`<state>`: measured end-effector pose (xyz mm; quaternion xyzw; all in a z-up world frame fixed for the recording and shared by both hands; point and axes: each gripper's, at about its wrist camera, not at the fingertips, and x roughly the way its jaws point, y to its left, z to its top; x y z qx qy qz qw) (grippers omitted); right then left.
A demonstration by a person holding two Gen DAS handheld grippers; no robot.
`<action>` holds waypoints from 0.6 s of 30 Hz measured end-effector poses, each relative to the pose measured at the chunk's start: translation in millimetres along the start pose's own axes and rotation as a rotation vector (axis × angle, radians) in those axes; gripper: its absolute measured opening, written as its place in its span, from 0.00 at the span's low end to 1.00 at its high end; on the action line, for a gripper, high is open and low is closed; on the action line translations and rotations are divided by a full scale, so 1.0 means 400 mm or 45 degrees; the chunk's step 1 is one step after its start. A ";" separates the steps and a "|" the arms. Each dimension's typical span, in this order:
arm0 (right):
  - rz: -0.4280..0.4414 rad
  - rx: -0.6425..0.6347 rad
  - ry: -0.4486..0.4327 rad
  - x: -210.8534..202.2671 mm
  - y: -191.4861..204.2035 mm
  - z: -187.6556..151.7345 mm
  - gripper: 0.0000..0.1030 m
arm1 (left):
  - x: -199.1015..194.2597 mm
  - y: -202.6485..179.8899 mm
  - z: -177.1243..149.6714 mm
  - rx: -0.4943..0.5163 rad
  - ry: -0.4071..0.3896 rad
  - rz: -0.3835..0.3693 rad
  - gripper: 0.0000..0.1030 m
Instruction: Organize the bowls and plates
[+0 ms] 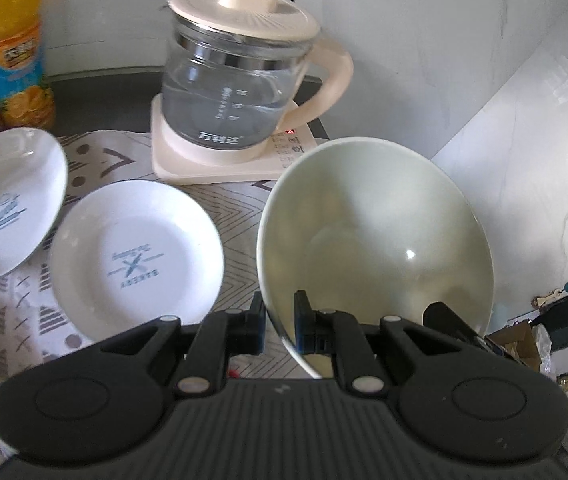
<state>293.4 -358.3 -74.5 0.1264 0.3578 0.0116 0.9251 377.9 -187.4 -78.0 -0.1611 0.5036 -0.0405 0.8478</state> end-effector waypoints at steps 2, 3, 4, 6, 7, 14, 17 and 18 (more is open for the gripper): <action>0.016 -0.018 -0.007 -0.015 0.011 -0.004 0.21 | -0.023 0.013 -0.014 -0.014 -0.005 0.002 0.12; 0.022 -0.025 -0.009 -0.022 0.017 -0.006 0.21 | -0.031 0.018 -0.018 -0.021 -0.006 0.002 0.12; 0.027 -0.031 -0.012 -0.028 0.023 -0.009 0.21 | -0.036 0.025 -0.022 -0.028 -0.007 0.002 0.12; 0.041 -0.043 -0.017 -0.042 0.034 -0.017 0.21 | -0.050 0.037 -0.031 -0.035 -0.014 0.009 0.12; 0.046 -0.054 -0.019 -0.047 0.041 -0.021 0.21 | -0.057 0.042 -0.036 -0.036 -0.017 0.015 0.12; 0.095 -0.094 -0.008 -0.073 0.071 -0.044 0.21 | -0.105 0.085 -0.069 -0.091 -0.029 0.023 0.12; 0.115 -0.116 -0.003 -0.081 0.091 -0.056 0.21 | -0.125 0.104 -0.083 -0.110 -0.043 0.039 0.12; 0.121 -0.124 -0.002 -0.084 0.096 -0.059 0.21 | -0.131 0.110 -0.088 -0.115 -0.047 0.044 0.12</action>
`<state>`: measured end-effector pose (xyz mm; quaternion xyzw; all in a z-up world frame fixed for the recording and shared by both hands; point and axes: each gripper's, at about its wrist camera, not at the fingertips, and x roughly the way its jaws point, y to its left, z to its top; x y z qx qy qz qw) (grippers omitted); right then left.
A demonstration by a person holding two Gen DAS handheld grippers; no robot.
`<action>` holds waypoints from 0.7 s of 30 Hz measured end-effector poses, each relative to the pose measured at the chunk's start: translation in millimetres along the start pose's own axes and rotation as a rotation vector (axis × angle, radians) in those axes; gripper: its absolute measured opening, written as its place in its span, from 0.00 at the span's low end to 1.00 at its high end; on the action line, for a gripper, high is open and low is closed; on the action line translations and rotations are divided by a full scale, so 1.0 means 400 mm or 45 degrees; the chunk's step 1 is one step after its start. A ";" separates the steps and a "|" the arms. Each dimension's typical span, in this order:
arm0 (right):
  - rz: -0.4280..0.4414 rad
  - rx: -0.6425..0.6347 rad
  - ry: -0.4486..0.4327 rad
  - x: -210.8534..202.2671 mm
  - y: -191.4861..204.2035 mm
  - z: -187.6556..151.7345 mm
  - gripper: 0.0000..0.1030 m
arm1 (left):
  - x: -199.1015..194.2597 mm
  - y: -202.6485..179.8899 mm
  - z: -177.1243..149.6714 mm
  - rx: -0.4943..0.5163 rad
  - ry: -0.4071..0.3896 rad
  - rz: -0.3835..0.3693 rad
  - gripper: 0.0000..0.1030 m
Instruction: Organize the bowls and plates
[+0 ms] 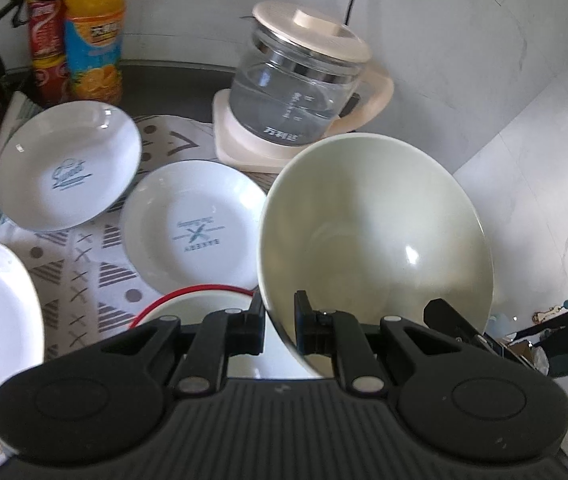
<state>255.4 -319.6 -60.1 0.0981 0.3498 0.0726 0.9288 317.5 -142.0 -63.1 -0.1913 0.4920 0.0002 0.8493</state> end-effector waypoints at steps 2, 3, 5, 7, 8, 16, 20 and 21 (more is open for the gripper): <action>0.013 -0.015 0.003 -0.005 0.011 -0.006 0.21 | -0.012 0.012 -0.008 -0.012 -0.005 0.010 0.12; 0.021 -0.023 0.005 -0.007 0.017 -0.008 0.21 | -0.019 0.020 -0.013 -0.019 -0.008 0.013 0.12; 0.036 -0.038 0.006 -0.013 0.027 -0.016 0.21 | -0.031 0.032 -0.023 -0.031 -0.015 0.019 0.12; 0.049 -0.053 0.007 -0.018 0.038 -0.025 0.21 | -0.042 0.045 -0.033 -0.042 -0.024 0.024 0.12; 0.054 -0.059 0.007 -0.019 0.042 -0.029 0.21 | -0.047 0.052 -0.039 -0.049 -0.027 0.026 0.12; 0.102 -0.101 0.020 -0.039 0.067 -0.070 0.21 | -0.083 0.093 -0.091 -0.100 -0.043 0.047 0.12; 0.112 -0.137 0.015 -0.040 0.083 -0.091 0.21 | -0.084 0.114 -0.116 -0.120 -0.037 0.059 0.12; 0.117 -0.139 0.014 -0.040 0.086 -0.095 0.21 | -0.084 0.120 -0.121 -0.125 -0.036 0.063 0.12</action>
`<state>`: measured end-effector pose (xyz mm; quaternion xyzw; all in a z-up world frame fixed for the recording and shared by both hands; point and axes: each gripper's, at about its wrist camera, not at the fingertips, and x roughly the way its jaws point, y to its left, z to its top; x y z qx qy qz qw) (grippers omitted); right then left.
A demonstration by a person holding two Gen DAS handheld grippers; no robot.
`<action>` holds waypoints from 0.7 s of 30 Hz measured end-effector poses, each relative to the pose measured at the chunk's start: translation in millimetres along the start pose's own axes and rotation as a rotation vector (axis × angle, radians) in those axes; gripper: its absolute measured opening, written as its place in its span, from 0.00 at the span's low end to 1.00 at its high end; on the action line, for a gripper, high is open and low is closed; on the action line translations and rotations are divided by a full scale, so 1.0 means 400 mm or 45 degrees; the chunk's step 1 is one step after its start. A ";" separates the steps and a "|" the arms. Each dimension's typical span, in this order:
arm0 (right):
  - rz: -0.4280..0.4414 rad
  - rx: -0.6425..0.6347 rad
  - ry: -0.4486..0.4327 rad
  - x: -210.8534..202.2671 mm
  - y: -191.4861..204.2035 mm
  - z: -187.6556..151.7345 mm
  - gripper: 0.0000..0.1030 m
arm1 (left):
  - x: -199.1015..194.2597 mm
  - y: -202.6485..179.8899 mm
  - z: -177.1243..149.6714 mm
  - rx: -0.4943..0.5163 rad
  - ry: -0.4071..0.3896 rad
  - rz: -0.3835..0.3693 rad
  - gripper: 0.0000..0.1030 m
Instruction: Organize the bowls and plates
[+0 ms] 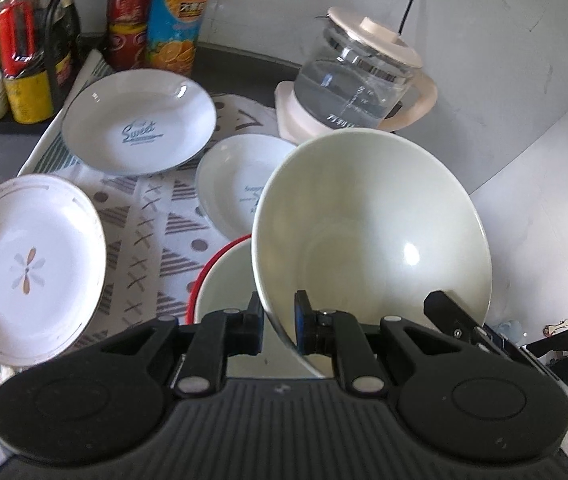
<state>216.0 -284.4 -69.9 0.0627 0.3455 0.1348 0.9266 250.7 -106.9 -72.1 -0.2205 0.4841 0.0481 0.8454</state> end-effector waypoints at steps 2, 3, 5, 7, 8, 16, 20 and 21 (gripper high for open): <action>0.013 0.005 0.008 0.003 0.005 -0.006 0.21 | 0.000 0.012 -0.007 -0.007 0.005 0.010 0.12; 0.017 0.006 0.015 0.004 0.009 -0.010 0.21 | 0.000 0.017 -0.010 -0.011 0.010 0.015 0.12; 0.023 0.004 0.027 0.005 0.015 -0.019 0.21 | -0.001 0.028 -0.015 -0.015 0.017 0.024 0.12; 0.031 0.003 0.047 0.010 0.019 -0.027 0.21 | 0.000 0.039 -0.020 -0.028 0.021 0.032 0.12; 0.034 0.000 0.059 0.014 0.022 -0.033 0.21 | 0.003 0.045 -0.025 -0.036 0.026 0.038 0.12; 0.036 0.017 0.126 0.039 0.022 -0.064 0.20 | 0.034 0.064 -0.051 -0.062 0.084 0.077 0.12; 0.021 0.023 0.156 0.048 0.012 -0.082 0.20 | 0.049 0.059 -0.058 -0.058 0.103 0.088 0.12; 0.020 0.023 0.163 0.050 0.011 -0.087 0.20 | 0.051 0.058 -0.061 -0.053 0.099 0.093 0.12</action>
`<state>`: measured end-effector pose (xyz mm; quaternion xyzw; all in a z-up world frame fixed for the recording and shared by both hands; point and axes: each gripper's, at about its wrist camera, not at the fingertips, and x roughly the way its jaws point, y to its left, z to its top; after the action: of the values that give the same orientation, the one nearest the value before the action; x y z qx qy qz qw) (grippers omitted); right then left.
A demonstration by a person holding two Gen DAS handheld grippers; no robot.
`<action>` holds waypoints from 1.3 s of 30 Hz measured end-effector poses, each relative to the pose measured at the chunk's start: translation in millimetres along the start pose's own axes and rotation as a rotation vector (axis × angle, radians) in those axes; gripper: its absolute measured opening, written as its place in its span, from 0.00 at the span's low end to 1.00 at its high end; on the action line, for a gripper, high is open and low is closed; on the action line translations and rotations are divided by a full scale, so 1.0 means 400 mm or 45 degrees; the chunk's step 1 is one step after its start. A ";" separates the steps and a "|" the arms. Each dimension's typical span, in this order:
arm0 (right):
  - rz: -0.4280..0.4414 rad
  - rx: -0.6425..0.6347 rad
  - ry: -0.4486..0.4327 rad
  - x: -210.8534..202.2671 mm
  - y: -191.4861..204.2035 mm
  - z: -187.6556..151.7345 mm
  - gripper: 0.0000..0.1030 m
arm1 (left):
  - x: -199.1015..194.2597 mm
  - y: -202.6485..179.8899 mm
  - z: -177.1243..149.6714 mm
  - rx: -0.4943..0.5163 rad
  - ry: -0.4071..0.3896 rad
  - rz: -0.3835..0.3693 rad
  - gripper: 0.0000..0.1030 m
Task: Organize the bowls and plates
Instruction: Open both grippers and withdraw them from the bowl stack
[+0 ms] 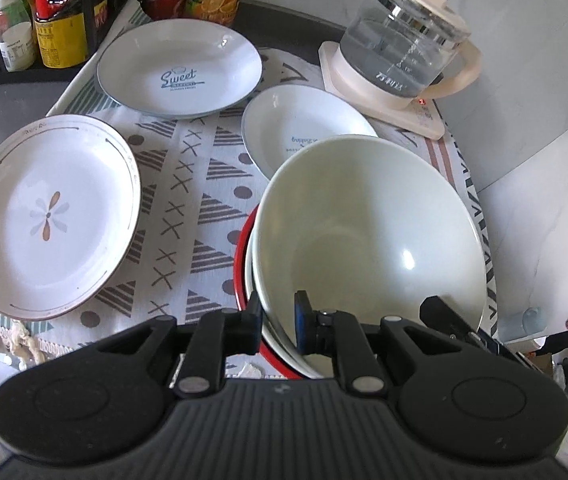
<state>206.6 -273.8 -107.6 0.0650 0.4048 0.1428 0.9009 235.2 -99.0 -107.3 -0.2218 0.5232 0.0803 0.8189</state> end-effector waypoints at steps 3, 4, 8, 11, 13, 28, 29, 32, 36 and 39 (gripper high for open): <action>0.000 0.003 0.019 0.010 -0.005 -0.011 0.20 | 0.001 -0.004 -0.001 0.016 -0.017 0.013 0.12; 0.000 0.008 0.025 0.013 -0.007 -0.014 0.21 | 0.002 -0.004 -0.001 0.013 -0.019 0.015 0.12; -0.003 0.016 0.045 0.023 -0.010 -0.019 0.21 | 0.002 -0.001 0.004 0.001 -0.022 0.030 0.13; -0.005 0.003 0.041 0.021 -0.009 -0.017 0.22 | 0.003 0.005 0.002 -0.010 -0.022 0.029 0.13; -0.009 0.000 0.041 0.021 -0.009 -0.014 0.24 | -0.002 0.008 0.001 -0.019 -0.034 0.031 0.14; -0.069 -0.029 -0.048 -0.008 -0.005 0.014 0.11 | -0.083 0.061 0.009 -0.109 -0.131 0.040 0.26; -0.079 -0.034 -0.040 -0.002 -0.008 0.012 0.08 | -0.089 0.069 0.008 -0.116 -0.139 0.044 0.26; -0.069 -0.021 -0.012 0.007 -0.019 0.007 0.07 | -0.109 0.099 0.002 -0.146 -0.155 0.056 0.28; -0.049 0.023 0.014 -0.005 -0.028 0.010 0.09 | -0.135 0.139 -0.010 -0.169 -0.178 0.085 0.30; -0.008 0.026 -0.005 -0.033 -0.019 0.016 0.11 | -0.158 0.171 -0.018 -0.195 -0.206 0.124 0.39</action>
<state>204.7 -285.1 -95.7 0.0731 0.4046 0.1357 0.9014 176.8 -35.0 -72.6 -0.2510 0.4579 0.1772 0.8342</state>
